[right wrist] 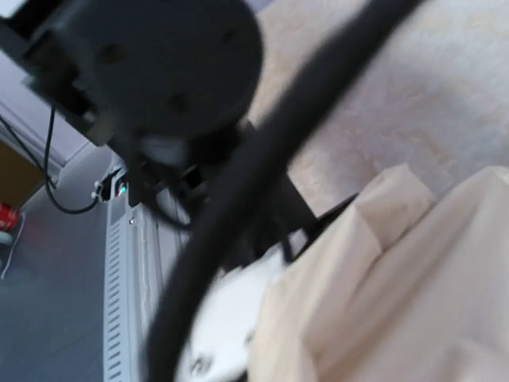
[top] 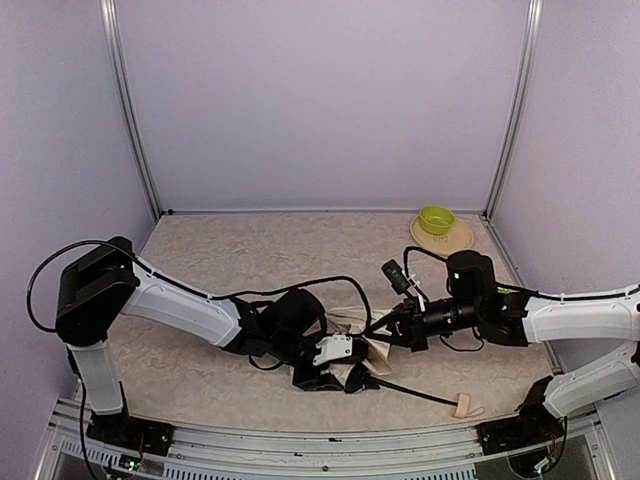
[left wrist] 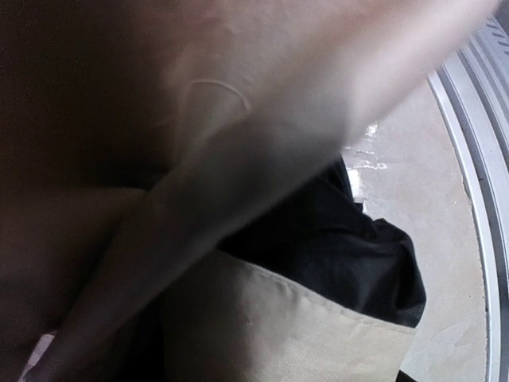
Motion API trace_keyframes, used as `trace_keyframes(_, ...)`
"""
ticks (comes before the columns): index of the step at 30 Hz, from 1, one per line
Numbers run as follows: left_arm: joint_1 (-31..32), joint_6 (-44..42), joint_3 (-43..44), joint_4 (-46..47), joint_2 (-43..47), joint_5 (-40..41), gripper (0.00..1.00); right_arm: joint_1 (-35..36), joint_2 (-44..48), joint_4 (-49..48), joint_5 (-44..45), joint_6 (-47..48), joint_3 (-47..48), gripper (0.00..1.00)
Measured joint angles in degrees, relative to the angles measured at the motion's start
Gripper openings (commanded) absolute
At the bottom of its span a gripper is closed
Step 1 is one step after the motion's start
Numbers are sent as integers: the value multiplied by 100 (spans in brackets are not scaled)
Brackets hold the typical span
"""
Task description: Put away the umbrella
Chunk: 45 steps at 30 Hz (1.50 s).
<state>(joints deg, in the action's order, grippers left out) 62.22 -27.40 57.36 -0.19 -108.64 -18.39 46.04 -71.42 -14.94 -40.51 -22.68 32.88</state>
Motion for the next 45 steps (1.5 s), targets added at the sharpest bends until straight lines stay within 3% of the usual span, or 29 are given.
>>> trace_keyframes(9, -212, 256, -201, 592, -87, -651, 60, 619, 393, -876, 481, 125, -837, 0)
trace_keyframes(17, -348, 229, -522, 944, -7, -1145, 61, 1370, -74, -1134, 1093, 636, -647, 0)
trace_keyframes(29, -245, 511, -1060, 1628, 258, -739, 60, 1014, 1274, 55, 2129, 219, -1270, 0)
trace_keyframes(36, -284, 629, -1421, 1869, 501, -730, 61, 1169, 413, 247, 2396, 223, -1088, 0)
trace_keyframes(42, -323, 785, -1088, 1775, 251, -699, 60, 2315, -632, -284, 2092, 629, -337, 0)
trace_keyframes(45, -352, 796, -931, 1709, 149, -717, 60, 2535, -1137, -824, 1871, 697, -238, 0)
